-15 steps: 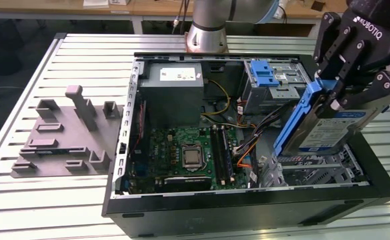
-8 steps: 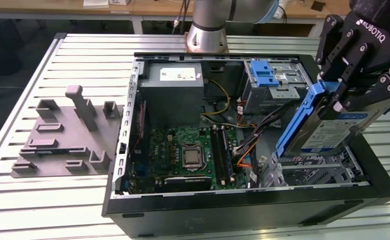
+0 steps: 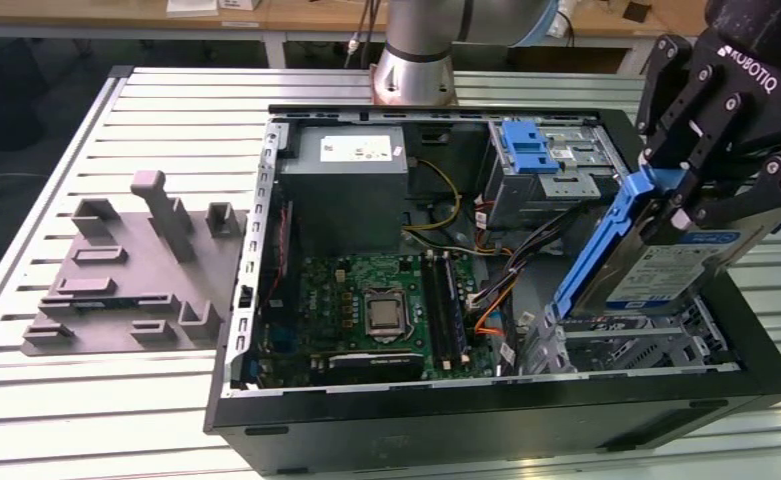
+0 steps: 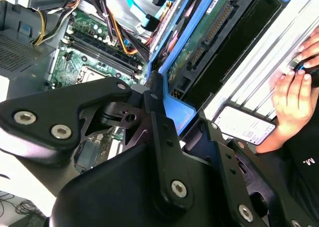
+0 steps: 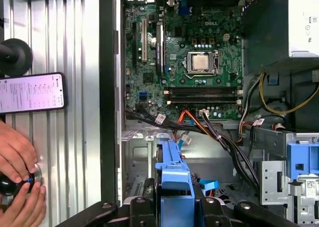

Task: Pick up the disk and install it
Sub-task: 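Insert the disk into the insertion slot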

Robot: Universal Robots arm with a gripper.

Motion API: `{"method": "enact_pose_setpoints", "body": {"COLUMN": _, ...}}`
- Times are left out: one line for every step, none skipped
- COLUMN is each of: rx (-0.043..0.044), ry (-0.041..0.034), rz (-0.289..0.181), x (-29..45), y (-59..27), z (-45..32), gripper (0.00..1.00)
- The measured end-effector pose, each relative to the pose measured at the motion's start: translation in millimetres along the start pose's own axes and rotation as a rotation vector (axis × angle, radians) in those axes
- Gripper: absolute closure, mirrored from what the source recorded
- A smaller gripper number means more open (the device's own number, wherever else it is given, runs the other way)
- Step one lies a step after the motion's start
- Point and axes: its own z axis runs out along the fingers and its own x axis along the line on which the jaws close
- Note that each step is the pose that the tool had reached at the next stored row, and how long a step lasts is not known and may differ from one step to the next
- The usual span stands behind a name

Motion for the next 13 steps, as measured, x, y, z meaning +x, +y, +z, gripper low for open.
{"method": "enact_pose_setpoints", "body": {"rx": 0.0, "ry": -0.0001, "rz": 0.0, "x": 0.2, "y": -0.2, "z": 0.3, "gripper": 0.64}}
{"method": "enact_pose_setpoints", "body": {"rx": 0.0, "ry": 0.0, "rz": 0.0, "x": 0.3, "y": -0.3, "z": 0.5, "gripper": 0.64}}
{"method": "enact_pose_setpoints", "body": {"rx": 0.0, "ry": 0.0001, "rz": 0.0, "x": 0.4, "y": -0.3, "z": 0.7, "gripper": 0.64}}
{"method": "enact_pose_setpoints", "body": {"rx": 0.0, "ry": 0.0, "rz": 0.0, "x": 0.6, "y": -0.4, "z": 1.1, "gripper": 0.64}}
{"method": "enact_pose_setpoints", "body": {"rx": 0.0, "ry": -0.0001, "rz": 0.0, "x": 0.8, "y": -0.5, "z": 1.5, "gripper": 0.64}}
{"method": "enact_pose_setpoints", "body": {"rx": 0.0, "ry": -0.0001, "rz": 0.0, "x": 1.0, "y": -0.5, "z": 1.9, "gripper": 0.64}}
{"method": "enact_pose_setpoints", "body": {"rx": 0.0, "ry": 0.0, "rz": 0.0, "x": 1.1, "y": -0.5, "z": 2.3, "gripper": 0.64}}
{"method": "enact_pose_setpoints", "body": {"rx": 0.0, "ry": 0.0, "rz": 0.0, "x": 1.3, "y": -0.5, "z": 2.7, "gripper": 0.64}}
{"method": "enact_pose_setpoints", "body": {"rx": 0.0, "ry": -0.0001, "rz": 0.0, "x": 1.5, "y": -0.5, "z": 3.1, "gripper": 0.64}}
{"method": "enact_pose_setpoints", "body": {"rx": 0.0, "ry": -0.0001, "rz": 0.0, "x": 1.7, "y": -0.5, "z": 3.5, "gripper": 0.64}}
{"method": "enact_pose_setpoints", "body": {"rx": 0.0, "ry": 0.0, "rz": 0.0, "x": 1.9, "y": -0.6, "z": 3.9, "gripper": 0.64}}
{"method": "enact_pose_setpoints", "body": {"rx": 0.0, "ry": -0.0001, "rz": 0.0, "x": 2.2, "y": -0.6, "z": 4.4, "gripper": 0.64}}
{"method": "enact_pose_setpoints", "body": {"rx": 0.0, "ry": -0.0002, "rz": 0.0, "x": 2.3, "y": -0.6, "z": 4.9, "gripper": 0.64}}
